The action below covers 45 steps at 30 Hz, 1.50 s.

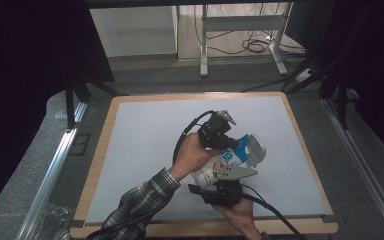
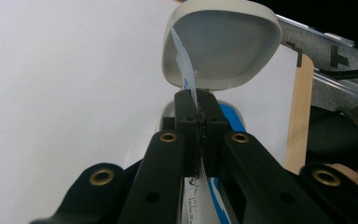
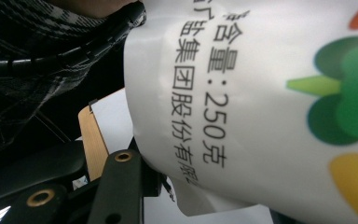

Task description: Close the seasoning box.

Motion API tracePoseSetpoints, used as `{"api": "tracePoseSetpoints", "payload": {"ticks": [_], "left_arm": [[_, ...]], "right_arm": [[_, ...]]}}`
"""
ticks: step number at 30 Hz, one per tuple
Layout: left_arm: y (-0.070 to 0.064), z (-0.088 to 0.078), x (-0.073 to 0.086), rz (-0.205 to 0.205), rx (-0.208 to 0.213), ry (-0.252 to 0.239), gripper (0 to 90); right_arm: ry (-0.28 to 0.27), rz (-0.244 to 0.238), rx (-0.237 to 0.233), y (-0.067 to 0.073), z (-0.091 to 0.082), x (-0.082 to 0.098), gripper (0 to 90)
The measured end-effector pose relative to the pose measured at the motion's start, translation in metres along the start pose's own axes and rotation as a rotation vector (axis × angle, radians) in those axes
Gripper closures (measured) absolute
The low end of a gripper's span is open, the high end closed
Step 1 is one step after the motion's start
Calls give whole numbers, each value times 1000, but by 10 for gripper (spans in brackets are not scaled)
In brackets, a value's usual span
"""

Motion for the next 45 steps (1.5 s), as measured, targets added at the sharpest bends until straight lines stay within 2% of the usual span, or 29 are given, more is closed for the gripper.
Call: {"api": "tracePoseSetpoints", "payload": {"ticks": [45], "left_arm": [[0,1,-3,-7,5,18,889]], "right_arm": [[-14,7,-12,3,-1,-4,596]]}}
Point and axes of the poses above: each handheld gripper's, and its own axes: z roughly forward along the jaws, x roughly out of its underside, y roughly to its left, the point moved 9 cm from there along z, roughly forward along the jaws, and after that the axes turned 9 degrees about -x, right-handed, at the moved point
